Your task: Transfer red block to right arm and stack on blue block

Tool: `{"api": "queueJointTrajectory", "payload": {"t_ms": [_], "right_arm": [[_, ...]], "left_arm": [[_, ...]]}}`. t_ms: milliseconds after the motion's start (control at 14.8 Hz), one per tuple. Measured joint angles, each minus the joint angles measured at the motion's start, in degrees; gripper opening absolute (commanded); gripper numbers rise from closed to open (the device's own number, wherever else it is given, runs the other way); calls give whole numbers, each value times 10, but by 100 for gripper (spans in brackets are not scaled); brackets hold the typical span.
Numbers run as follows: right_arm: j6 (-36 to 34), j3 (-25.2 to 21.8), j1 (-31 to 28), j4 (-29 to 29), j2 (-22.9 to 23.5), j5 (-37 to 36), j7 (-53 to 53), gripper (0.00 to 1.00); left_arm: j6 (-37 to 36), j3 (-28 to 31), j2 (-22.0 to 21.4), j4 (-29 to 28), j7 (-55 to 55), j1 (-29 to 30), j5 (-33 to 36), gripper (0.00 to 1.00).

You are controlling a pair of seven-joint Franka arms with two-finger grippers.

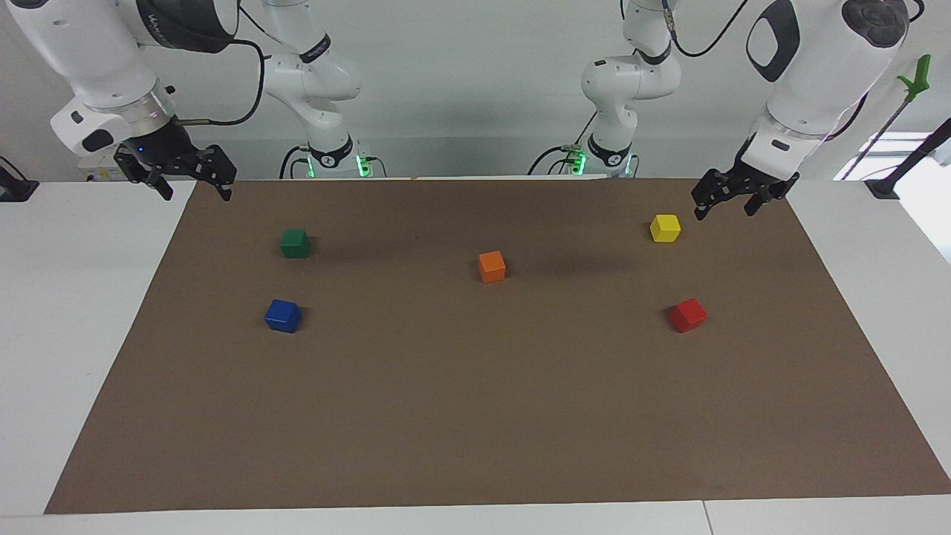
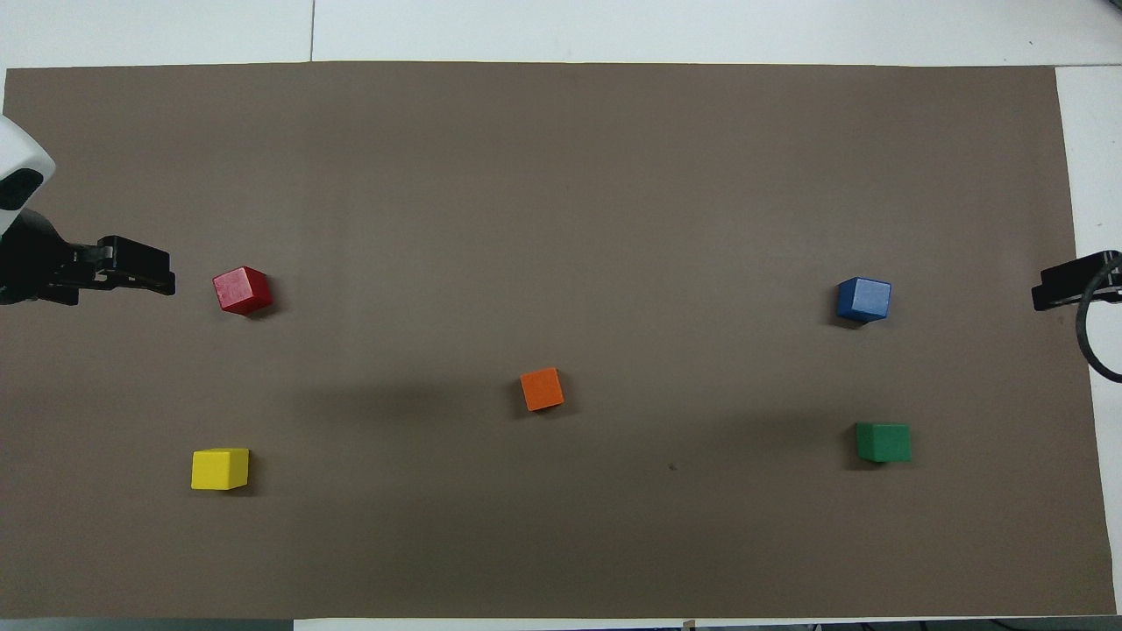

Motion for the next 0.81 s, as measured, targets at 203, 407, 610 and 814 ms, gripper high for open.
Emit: {"api": "queueJointTrajectory", "payload": {"t_ms": [203, 407, 610, 814], "right_arm": [[0, 0, 0, 0, 0, 0, 0, 100], [0, -1, -1, 0, 0, 0, 0, 100], [0, -1, -3, -1, 0, 9, -4, 100], [0, -3, -25, -18, -7, 96, -27, 100]], "left_arm": [[1, 0, 0, 0, 1, 0, 0, 100], [1, 0, 0, 0, 5, -3, 0, 100], [-13, 1, 0, 0, 3, -5, 0, 100], [5, 4, 0, -2, 1, -5, 0, 100]]}}
